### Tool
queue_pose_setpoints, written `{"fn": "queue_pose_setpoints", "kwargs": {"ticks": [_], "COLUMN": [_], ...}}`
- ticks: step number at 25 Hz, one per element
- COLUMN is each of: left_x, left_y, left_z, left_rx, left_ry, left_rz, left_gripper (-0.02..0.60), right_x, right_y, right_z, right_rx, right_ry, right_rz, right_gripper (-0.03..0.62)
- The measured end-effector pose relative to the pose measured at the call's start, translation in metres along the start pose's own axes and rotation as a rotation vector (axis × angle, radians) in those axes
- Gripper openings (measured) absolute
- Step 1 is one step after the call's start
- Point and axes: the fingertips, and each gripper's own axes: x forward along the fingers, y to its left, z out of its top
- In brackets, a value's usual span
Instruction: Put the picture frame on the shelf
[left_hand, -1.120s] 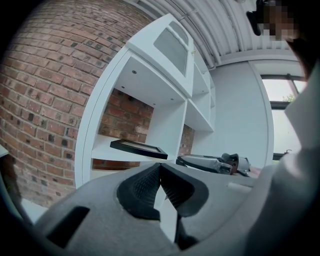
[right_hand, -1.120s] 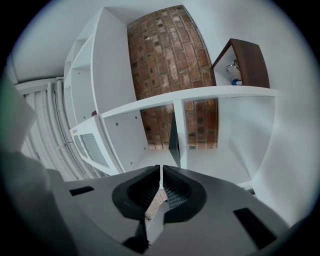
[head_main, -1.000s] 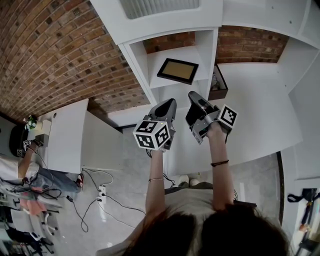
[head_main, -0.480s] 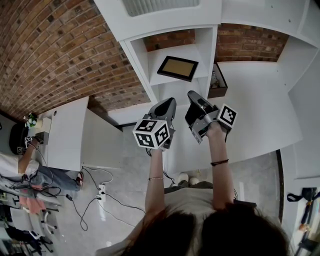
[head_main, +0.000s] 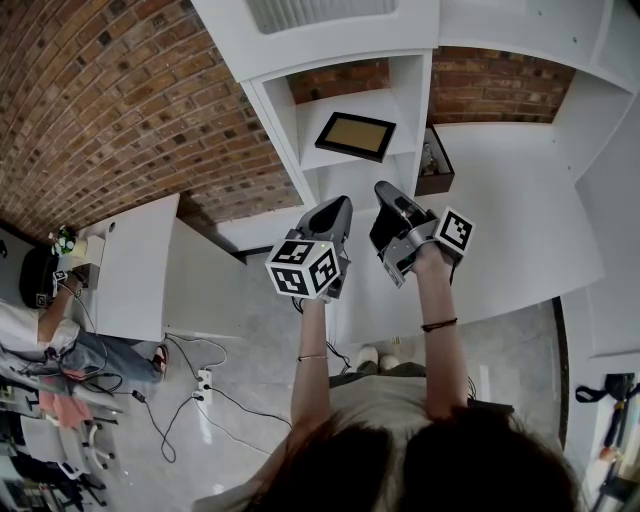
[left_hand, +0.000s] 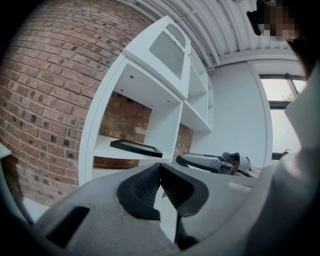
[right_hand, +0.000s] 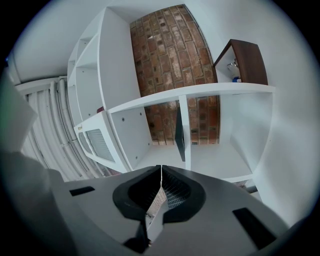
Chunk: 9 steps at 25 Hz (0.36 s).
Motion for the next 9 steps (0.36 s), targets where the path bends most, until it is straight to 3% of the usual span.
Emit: {"fn": "queue_pose_setpoints", "kwargs": {"ticks": [9], "left_x": [-0.0063], "left_y": [-0.0012], "left_z": [0.0020], "left_rx": [0.001], "left_ry": [-0.005], "left_rz": [0.003], "left_gripper": [0.011], "right_x": [-0.0013], "right_y": [0.0046], "right_z": [-0.0043], "right_rx": [-0.004], "right_ry": [0.002], "right_rz": [0.007], "right_gripper": [0.014]}}
